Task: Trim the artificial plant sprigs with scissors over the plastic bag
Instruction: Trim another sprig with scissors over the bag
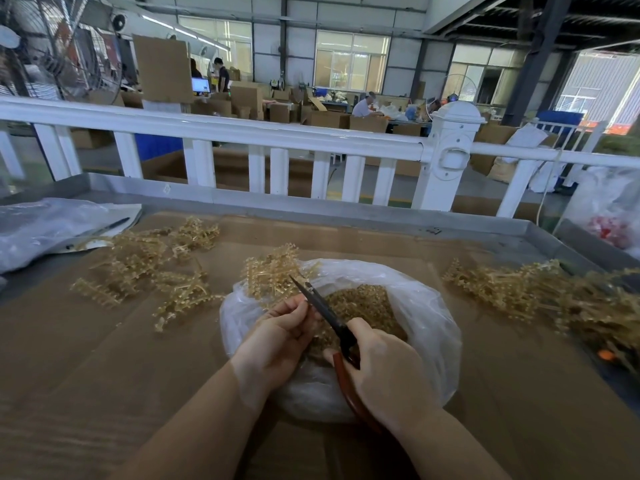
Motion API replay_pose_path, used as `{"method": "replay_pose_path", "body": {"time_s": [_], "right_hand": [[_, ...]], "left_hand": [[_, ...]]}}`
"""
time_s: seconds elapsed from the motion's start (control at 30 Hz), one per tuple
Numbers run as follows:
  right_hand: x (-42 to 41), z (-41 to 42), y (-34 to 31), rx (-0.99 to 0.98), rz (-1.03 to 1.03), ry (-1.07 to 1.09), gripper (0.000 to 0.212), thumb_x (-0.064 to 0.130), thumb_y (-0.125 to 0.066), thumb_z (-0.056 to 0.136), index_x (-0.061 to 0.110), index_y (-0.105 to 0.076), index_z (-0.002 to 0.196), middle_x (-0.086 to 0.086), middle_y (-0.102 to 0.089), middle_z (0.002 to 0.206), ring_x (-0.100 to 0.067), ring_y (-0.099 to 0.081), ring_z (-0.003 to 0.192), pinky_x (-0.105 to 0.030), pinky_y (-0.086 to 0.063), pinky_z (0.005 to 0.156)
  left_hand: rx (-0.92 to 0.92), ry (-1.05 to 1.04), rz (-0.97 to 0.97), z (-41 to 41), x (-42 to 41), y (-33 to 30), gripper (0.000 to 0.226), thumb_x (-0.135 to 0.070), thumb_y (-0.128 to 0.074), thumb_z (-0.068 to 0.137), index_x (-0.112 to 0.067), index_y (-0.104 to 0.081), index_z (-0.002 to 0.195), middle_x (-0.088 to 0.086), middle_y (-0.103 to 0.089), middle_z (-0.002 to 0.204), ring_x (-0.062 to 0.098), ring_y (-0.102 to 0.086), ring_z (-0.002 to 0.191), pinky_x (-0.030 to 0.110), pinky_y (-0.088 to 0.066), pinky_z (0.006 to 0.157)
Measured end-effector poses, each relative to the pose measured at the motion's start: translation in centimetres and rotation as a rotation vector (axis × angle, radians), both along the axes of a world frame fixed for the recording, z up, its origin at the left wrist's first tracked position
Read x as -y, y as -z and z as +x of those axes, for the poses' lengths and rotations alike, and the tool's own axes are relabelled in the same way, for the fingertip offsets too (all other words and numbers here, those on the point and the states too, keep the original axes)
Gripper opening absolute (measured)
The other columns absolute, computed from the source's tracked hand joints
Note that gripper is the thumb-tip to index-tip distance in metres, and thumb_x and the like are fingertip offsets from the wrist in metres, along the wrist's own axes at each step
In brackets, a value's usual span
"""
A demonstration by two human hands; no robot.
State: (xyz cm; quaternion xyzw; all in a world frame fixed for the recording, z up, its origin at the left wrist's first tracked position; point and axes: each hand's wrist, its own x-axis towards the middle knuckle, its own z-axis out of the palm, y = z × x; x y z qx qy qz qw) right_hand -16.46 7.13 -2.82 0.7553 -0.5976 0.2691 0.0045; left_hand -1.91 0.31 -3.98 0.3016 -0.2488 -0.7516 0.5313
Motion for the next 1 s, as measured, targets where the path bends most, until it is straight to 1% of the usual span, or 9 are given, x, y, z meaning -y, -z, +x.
{"method": "replay_pose_path", "body": {"time_s": [0.1,0.27,0.3,0.37,0.5,0.6,0.73,0.87,1.0], "right_hand": [[0.1,0.1,0.0,-0.022,0.005,-0.009,0.032,0.055,-0.041,0.093,0.029,-0.047,0.110,0.008,-0.062,0.091,-0.011,-0.060,0.087,-0.022,-0.047,0.075],[0.0,0.1,0.0,-0.036,-0.008,-0.004,0.030,0.052,-0.039,0.094,0.027,-0.048,0.109,0.006,-0.062,0.089,-0.012,-0.061,0.085,-0.021,-0.041,0.069],[0.0,0.1,0.1,-0.038,-0.012,-0.002,0.029,0.051,-0.039,0.094,0.028,-0.048,0.109,0.006,-0.062,0.089,-0.012,-0.060,0.085,-0.020,-0.040,0.067],[0.0,0.1,0.1,-0.041,-0.017,0.000,0.029,0.051,-0.038,0.094,0.028,-0.048,0.108,0.007,-0.061,0.088,-0.011,-0.060,0.084,-0.019,-0.038,0.065],[0.0,-0.1,0.2,-0.037,-0.028,0.003,0.027,0.051,-0.039,0.094,0.028,-0.049,0.105,0.008,-0.061,0.085,-0.011,-0.060,0.083,-0.019,-0.039,0.064],[-0.1,-0.1,0.3,-0.030,-0.023,-0.007,0.030,0.055,-0.041,0.093,0.029,-0.049,0.107,0.008,-0.062,0.087,-0.010,-0.060,0.083,-0.019,-0.044,0.069],[-0.1,-0.1,0.5,-0.038,-0.047,-0.006,0.035,0.060,-0.041,0.091,0.030,-0.048,0.107,0.009,-0.060,0.087,-0.009,-0.059,0.082,-0.018,-0.043,0.067],[0.0,0.0,0.7,-0.057,-0.049,-0.017,0.040,0.062,-0.037,0.091,0.028,-0.047,0.110,0.008,-0.061,0.088,-0.010,-0.059,0.082,-0.018,-0.042,0.066],[0.2,-0.1,0.7,-0.094,-0.038,-0.004,0.044,0.064,-0.034,0.092,0.026,-0.045,0.111,0.005,-0.063,0.093,-0.013,-0.061,0.087,-0.022,-0.046,0.070]], "left_hand": [[-0.021,0.006,0.006,0.0,-0.2,-0.2,0.017,0.002,-0.049,0.089,-0.006,-0.060,0.079,0.009,-0.065,0.077,0.016,-0.062,0.071,0.026,-0.047,0.083],[0.003,0.005,0.014,0.0,-0.3,-0.4,0.020,0.001,-0.047,0.091,-0.008,-0.059,0.078,0.006,-0.066,0.071,0.014,-0.065,0.063,0.025,-0.053,0.071],[0.004,-0.001,0.024,0.0,-0.4,-0.5,0.019,0.000,-0.048,0.091,-0.009,-0.060,0.080,0.005,-0.065,0.069,0.014,-0.064,0.063,0.027,-0.052,0.072],[0.002,-0.004,0.035,0.0,-0.4,-0.6,0.009,-0.008,-0.055,0.086,-0.008,-0.063,0.087,0.006,-0.066,0.076,0.017,-0.062,0.073,0.031,-0.048,0.082],[-0.011,-0.021,0.005,0.0,-0.4,-0.3,0.016,-0.010,-0.059,0.079,-0.007,-0.063,0.093,0.011,-0.065,0.096,0.020,-0.061,0.089,0.034,-0.046,0.089],[0.005,-0.025,-0.005,-0.1,-0.3,-0.3,0.008,-0.006,-0.056,0.082,-0.009,-0.061,0.088,0.010,-0.065,0.091,0.019,-0.061,0.084,0.032,-0.046,0.083],[0.034,-0.020,0.051,-0.1,-0.2,-0.8,0.014,-0.001,-0.049,0.090,-0.007,-0.061,0.084,0.007,-0.070,0.078,0.015,-0.066,0.071,0.031,-0.047,0.081],[0.006,-0.010,0.104,-0.2,-0.4,-1.3,0.017,0.001,-0.047,0.092,-0.005,-0.061,0.084,0.009,-0.070,0.078,0.020,-0.063,0.081,0.035,-0.044,0.092],[0.019,0.006,0.113,-0.2,-0.7,-1.6,0.017,0.000,-0.046,0.093,-0.005,-0.061,0.087,0.009,-0.069,0.083,0.020,-0.061,0.083,0.032,-0.043,0.090]]}}
